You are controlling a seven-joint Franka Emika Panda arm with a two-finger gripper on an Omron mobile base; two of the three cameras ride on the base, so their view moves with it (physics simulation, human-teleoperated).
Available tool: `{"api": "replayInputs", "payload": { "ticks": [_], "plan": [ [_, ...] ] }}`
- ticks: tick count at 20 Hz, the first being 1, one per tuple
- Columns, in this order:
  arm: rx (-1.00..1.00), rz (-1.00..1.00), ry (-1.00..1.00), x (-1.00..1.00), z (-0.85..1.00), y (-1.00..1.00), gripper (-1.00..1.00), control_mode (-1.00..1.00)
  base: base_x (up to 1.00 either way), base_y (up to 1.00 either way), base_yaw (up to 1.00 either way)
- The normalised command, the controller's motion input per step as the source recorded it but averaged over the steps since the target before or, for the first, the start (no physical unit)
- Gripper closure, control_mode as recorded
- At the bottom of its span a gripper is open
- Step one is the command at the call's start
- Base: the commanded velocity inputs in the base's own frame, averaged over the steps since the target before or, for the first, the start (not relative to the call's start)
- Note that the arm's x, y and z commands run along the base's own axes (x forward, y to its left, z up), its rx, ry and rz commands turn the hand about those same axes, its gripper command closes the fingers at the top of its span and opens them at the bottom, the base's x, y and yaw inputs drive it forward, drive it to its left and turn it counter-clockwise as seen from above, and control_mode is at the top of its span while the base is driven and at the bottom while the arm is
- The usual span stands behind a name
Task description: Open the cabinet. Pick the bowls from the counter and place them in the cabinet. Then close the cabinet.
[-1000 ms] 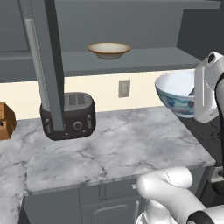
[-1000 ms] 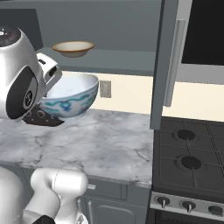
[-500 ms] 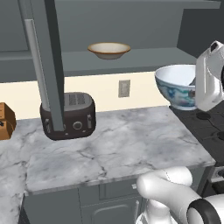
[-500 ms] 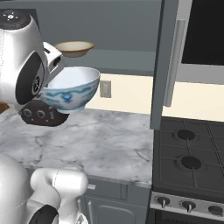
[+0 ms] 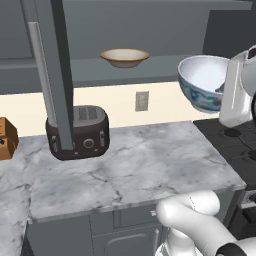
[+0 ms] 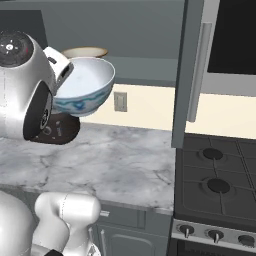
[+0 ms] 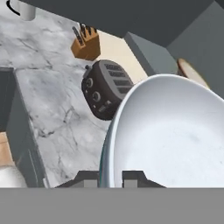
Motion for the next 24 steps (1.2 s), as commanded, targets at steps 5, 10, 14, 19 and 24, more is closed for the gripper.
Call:
{"api": "replayInputs", "payload": {
  "ticks": [5, 10, 14, 19, 24],
  "plan": [
    [0.02, 0.00, -0.01, 0.01, 0.53, 0.00, 1.00, -1.00, 0.00, 0.00, 0.00],
    [0.00, 0.00, 0.15, 0.00, 0.68, 0.00, 1.00, -1.00, 0.00, 0.00, 0.00],
    [0.00, 0.00, 0.13, 0.09, 0.13, 0.00, 1.00, -1.00, 0.00, 0.00, 0.00],
    [0.00, 0.00, 0.00, 0.28, -0.23, 0.00, 1.00, -1.00, 0.00, 0.00, 0.00],
    [0.00, 0.00, -0.08, 0.36, -0.21, 0.00, 1.00, -1.00, 0.00, 0.00, 0.00]
  ]
}}
